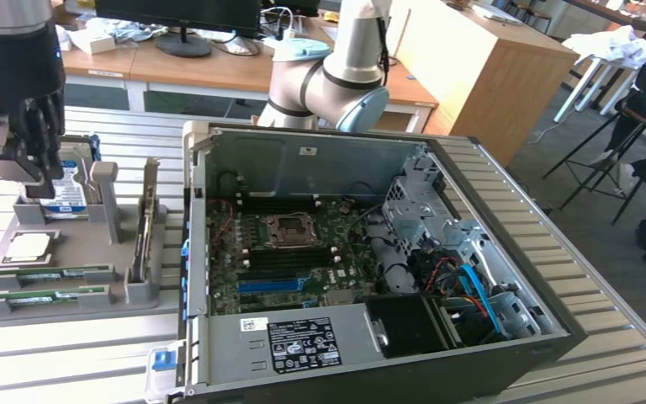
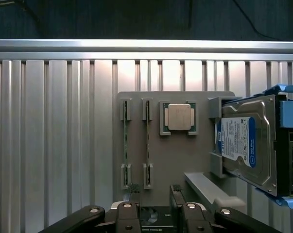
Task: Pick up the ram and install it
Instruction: 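Pick up the ram and move it above insertion slot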
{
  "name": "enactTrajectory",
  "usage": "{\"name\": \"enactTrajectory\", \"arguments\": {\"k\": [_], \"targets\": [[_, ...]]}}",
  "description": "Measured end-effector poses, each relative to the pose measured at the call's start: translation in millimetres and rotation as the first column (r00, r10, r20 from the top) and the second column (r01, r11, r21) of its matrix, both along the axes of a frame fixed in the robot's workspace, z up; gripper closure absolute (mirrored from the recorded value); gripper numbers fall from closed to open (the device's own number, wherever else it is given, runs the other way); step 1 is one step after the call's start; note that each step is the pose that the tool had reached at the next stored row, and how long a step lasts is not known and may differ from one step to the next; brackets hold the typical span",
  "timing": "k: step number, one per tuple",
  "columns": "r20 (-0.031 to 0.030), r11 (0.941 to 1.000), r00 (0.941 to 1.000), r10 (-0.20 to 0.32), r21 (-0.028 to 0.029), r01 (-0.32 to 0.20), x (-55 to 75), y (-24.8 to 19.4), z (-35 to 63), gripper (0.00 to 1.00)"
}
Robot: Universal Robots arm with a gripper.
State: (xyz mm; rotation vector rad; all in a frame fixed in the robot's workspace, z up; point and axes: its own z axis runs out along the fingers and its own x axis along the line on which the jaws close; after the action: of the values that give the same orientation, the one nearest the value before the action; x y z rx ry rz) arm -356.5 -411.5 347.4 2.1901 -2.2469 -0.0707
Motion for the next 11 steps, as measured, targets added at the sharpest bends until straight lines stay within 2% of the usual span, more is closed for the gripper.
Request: {"name": "enactTrajectory", "arguments": {"k": [1,2,4,11], "targets": [[0.0003,1.0000,1.0000,0.000,0.0000,0.000,-0.2,0.0,-1.8,0.63],[0.0009,1.0000,1.0000,0.000,0.0000,0.000,-0.7,0.0,-11.8,0.63],[0.0010,1.0000,1.0000,0.001,-0.0001,-0.001,-1.1,0.0,-25.2,0.63],[0.0010,1.0000,1.0000,0.002,0.0000,-0.002,-1.4,0.0,-35.7,0.63]]}}
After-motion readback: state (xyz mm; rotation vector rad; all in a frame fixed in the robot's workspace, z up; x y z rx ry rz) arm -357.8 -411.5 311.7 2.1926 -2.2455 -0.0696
